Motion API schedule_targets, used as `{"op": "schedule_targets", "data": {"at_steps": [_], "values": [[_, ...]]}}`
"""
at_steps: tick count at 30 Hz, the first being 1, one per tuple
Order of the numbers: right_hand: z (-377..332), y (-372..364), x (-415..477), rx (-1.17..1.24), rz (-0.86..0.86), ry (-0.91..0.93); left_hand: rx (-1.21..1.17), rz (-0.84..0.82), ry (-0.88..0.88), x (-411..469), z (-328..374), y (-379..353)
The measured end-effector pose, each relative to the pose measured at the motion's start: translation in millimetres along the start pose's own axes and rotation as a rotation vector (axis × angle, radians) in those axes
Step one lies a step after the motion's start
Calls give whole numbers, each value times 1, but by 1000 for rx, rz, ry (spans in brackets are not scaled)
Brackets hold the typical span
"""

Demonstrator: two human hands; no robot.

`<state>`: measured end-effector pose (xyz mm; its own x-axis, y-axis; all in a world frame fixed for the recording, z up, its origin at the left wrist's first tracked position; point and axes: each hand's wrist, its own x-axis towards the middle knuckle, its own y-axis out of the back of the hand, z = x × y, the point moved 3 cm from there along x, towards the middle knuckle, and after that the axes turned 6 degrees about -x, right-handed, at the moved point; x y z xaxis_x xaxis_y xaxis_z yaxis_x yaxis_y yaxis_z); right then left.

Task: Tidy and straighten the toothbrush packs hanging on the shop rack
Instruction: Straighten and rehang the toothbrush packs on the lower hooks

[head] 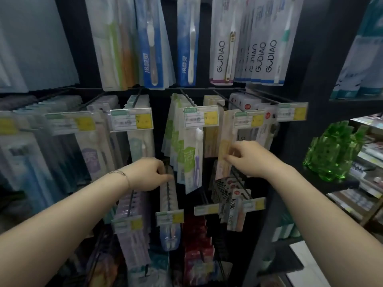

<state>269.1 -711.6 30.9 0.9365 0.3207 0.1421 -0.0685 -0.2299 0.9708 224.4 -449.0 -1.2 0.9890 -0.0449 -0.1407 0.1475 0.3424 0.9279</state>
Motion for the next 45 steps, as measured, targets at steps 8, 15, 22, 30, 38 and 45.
{"op": "schedule_targets", "data": {"at_steps": [8,15,22,30,38,45], "values": [[-96,-11,-4,-43,-12,165,-41,39,65,-43,-59,16],[-187,-24,-8,-9,17,259,-43,91,147,-98,-133,46],[-279,-47,-8,2,19,312,-26,124,229,-153,-202,77],[-371,-68,-9,47,20,403,-48,260,287,-205,-282,96],[-439,-86,-11,43,11,505,-65,342,361,-245,-343,104],[-480,-103,-4,102,11,573,-87,448,406,-268,-377,107]]}}
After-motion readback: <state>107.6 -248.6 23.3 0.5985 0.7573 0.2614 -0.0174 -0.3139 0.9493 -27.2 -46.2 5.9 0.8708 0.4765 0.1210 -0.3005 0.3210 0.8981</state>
